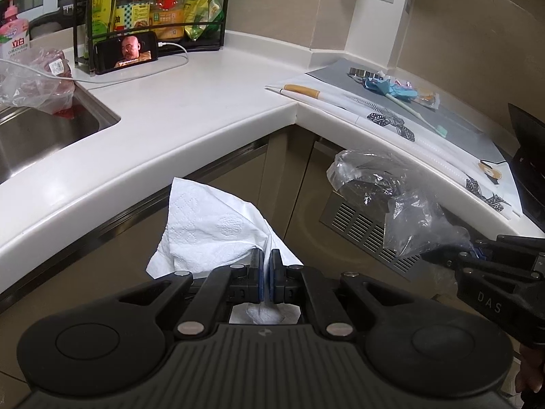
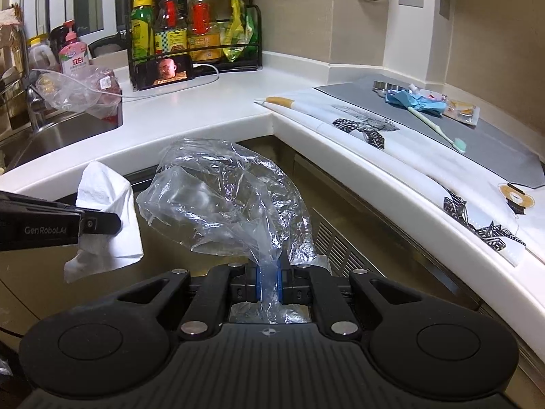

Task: Collect trash
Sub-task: 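Carry the plastic bag and tissue down toward the blue bin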

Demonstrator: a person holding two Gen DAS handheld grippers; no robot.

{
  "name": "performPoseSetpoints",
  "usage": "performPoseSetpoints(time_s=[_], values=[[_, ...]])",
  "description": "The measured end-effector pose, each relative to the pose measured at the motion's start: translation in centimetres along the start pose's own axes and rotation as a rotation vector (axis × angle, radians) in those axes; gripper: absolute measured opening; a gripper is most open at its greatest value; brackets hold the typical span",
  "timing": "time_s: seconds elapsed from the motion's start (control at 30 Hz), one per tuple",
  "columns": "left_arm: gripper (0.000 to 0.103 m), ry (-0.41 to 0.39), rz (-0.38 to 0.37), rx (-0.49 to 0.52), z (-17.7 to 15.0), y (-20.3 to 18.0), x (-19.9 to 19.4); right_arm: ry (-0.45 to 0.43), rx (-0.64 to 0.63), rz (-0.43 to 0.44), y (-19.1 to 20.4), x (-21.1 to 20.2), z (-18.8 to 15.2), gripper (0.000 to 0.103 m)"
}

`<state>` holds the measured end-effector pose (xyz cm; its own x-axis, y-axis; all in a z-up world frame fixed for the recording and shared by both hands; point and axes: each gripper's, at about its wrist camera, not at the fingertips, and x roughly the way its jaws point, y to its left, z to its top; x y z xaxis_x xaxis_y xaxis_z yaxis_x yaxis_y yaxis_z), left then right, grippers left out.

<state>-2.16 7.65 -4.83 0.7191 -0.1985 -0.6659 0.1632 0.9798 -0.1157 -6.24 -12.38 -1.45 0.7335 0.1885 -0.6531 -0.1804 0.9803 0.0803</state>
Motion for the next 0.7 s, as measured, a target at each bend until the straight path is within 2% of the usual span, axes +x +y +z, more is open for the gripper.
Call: performPoseSetpoints(time_s=[0.37,0.7], values=[[0.003,0.008,0.019,0.003,-0.1,0.1,0.3,0.012,0.001,0.018,0.1,0.7,0.3,0.009],[0.003,0.055,0.022,-0.003,-0.6,0.4,1.3,0.057,0.033,0.037,-0.3,2.0,-0.1,0.009]])
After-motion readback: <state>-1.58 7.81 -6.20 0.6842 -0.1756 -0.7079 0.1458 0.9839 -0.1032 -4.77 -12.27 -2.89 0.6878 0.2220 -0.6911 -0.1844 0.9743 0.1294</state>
